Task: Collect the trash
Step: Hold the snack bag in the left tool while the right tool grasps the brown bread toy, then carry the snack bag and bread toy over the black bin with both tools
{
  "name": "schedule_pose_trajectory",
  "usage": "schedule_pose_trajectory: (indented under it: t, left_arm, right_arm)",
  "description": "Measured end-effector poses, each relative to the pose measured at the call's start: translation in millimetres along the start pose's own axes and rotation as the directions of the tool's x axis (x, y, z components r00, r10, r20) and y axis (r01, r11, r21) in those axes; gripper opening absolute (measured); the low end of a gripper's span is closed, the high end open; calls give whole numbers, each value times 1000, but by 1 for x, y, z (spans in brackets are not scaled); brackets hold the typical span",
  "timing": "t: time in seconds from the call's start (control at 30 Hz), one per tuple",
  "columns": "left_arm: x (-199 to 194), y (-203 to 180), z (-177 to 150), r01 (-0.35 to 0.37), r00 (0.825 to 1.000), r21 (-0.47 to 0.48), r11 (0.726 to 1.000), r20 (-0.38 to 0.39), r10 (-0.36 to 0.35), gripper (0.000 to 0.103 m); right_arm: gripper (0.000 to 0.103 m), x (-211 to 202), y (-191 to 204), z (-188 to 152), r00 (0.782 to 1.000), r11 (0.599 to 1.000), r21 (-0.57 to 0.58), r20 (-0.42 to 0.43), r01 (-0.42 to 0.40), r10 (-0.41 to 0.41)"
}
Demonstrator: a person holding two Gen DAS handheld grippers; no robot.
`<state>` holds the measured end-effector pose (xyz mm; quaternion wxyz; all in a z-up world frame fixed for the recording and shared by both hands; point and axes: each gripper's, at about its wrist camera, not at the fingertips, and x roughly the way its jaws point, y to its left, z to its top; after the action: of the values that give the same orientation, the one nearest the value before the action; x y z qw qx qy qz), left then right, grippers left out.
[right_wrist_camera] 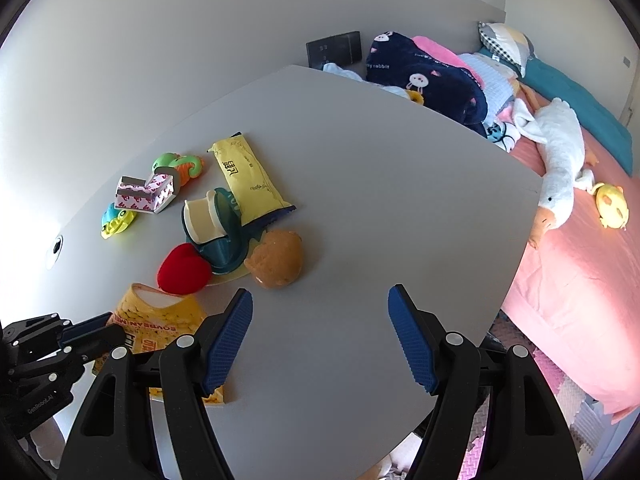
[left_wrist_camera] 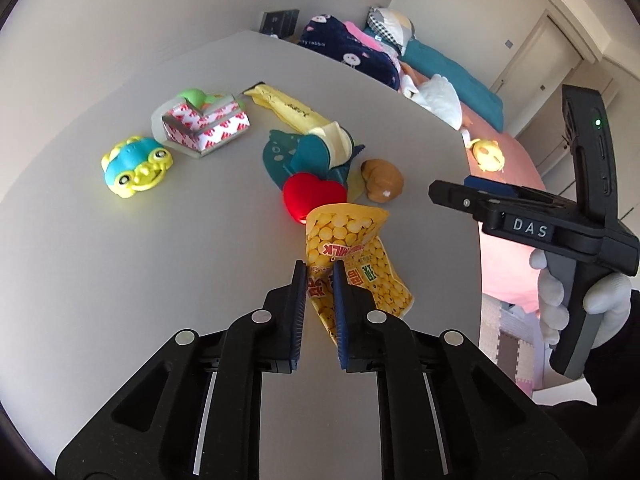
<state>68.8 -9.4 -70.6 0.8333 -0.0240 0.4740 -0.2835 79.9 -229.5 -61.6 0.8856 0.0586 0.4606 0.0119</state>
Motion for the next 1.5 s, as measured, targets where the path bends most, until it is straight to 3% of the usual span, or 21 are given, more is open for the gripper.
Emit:
schedule_pose_trajectory:
  t: [0.17,0.47,0.57,0.63,0.67,0.77,1.07,1.5]
  left_arm:
    - [-22,4,11,-65,996,10,998,58,64,13]
    - [-44,24,15,-148,984,-39,988,91,151,13]
    - [-45,28,15,-161,982,-55,985,89,166,13]
    - [-45,28,16,-165,981,-65,984,88,170,13]
    - [-45,28,16,-168,981,-67,983,89,174,13]
    - [-46,24,18,-184,977,-69,980,96,190,13]
    - [-53,7,25,-181,976,-47,982,116,185,13]
    - [-42,-51,47,-142,981,54,988,144,133,13]
  right_arm:
    - [71,8,4,7,1000,1000,-7,-5,-15,15]
    - [70,37,20,16,999,998,-48,-41,-33,31]
    - [63,46,24,19,998,997,-62,-59,-38,34]
    - [53,51,25,19,997,997,-69,-72,-46,41]
    - [43,54,26,19,995,996,-74,-87,-55,49]
    - [42,55,26,19,993,994,-77,-98,-76,69]
    - [42,22,16,24,995,992,-74,-28,-100,98]
    - [42,-23,-32,21,995,997,-25,55,-78,79]
